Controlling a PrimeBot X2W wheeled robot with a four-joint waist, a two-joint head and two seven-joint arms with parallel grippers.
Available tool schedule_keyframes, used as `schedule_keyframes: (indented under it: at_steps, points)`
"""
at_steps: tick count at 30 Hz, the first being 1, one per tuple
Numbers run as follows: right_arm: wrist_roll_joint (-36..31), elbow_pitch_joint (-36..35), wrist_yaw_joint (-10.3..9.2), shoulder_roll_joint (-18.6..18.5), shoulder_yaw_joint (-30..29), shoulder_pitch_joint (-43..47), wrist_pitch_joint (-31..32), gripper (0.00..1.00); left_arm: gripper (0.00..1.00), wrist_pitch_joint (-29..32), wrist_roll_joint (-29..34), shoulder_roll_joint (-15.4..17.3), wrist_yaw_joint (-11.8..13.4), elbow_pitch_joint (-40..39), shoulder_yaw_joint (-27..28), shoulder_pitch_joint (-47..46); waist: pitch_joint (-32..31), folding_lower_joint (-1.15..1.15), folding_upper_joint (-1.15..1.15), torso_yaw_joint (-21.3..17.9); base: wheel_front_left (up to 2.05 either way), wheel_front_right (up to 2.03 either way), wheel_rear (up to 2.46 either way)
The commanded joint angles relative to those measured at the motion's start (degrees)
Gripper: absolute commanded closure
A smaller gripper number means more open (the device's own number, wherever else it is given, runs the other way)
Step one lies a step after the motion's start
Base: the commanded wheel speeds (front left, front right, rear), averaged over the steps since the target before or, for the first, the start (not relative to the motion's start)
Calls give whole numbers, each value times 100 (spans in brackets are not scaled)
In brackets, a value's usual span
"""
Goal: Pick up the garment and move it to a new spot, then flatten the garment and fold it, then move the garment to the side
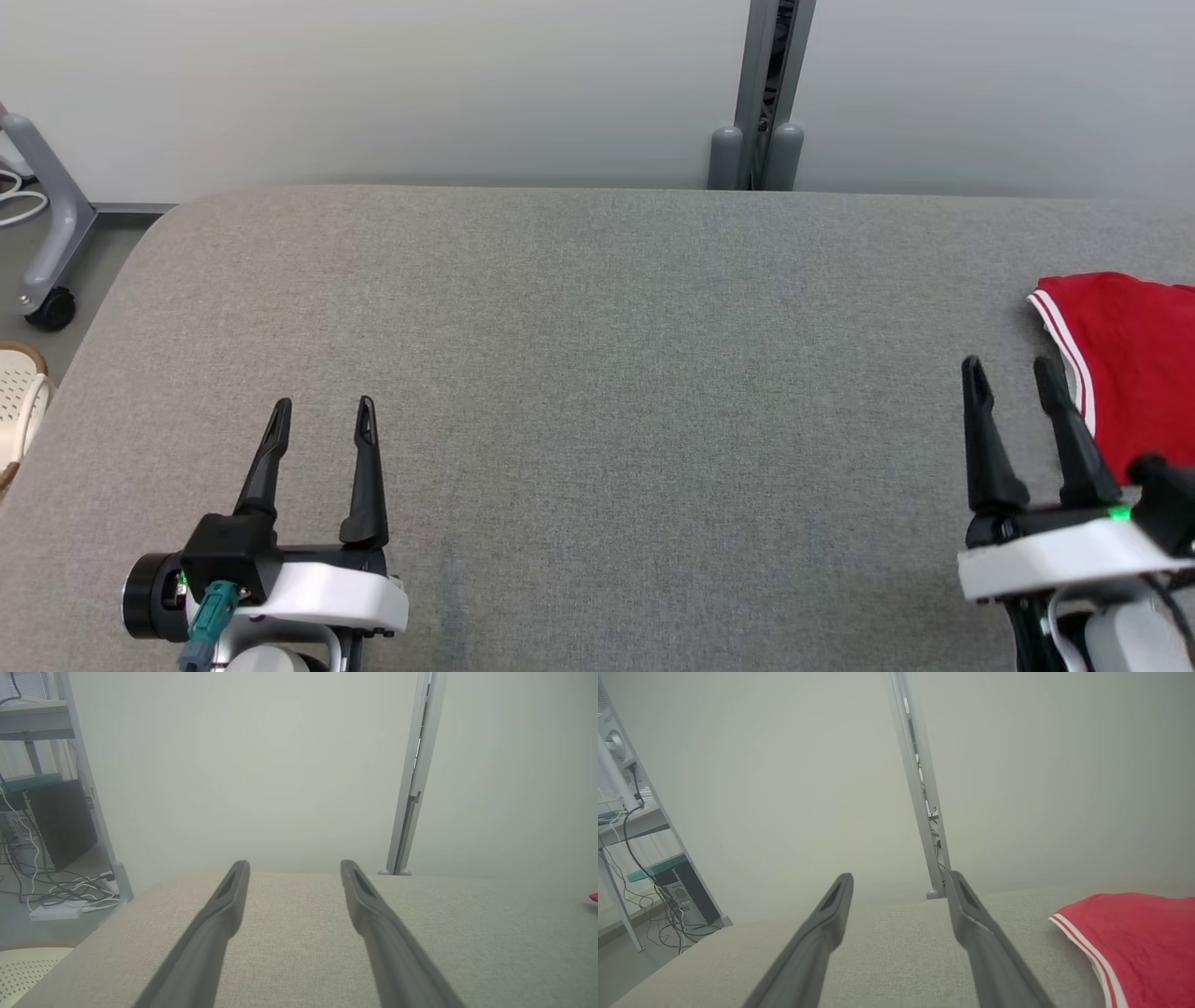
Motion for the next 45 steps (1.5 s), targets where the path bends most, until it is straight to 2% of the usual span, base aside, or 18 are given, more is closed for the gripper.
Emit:
schedule_keyframes:
  at_steps: [1,9,34,41,45]
  points:
    - [-308,-161,1,107,-128,262,-20,0,0,-21,56,20,33,-44,-3,61,3,0,0,-3,0,0,0]
    - [-977,-172,1,483,-281,850,-21,0,0,-21,87,20,76,10,-169,222,-41,0,0,-4,0,0,0]
    - [-1109,-127,1,547,-247,832,-22,0,0,-21,155,20,154,-25,-257,176,40,0,0,22,0,0,0]
    - [-1134,-48,1,547,-216,798,-22,0,0,-21,207,21,111,-71,-272,162,69,0,0,7,0,0,0]
    - [-1125,-27,1,546,-201,801,-22,0,0,-21,-24,23,-98,47,-190,212,42,0,0,-18,0,0,0]
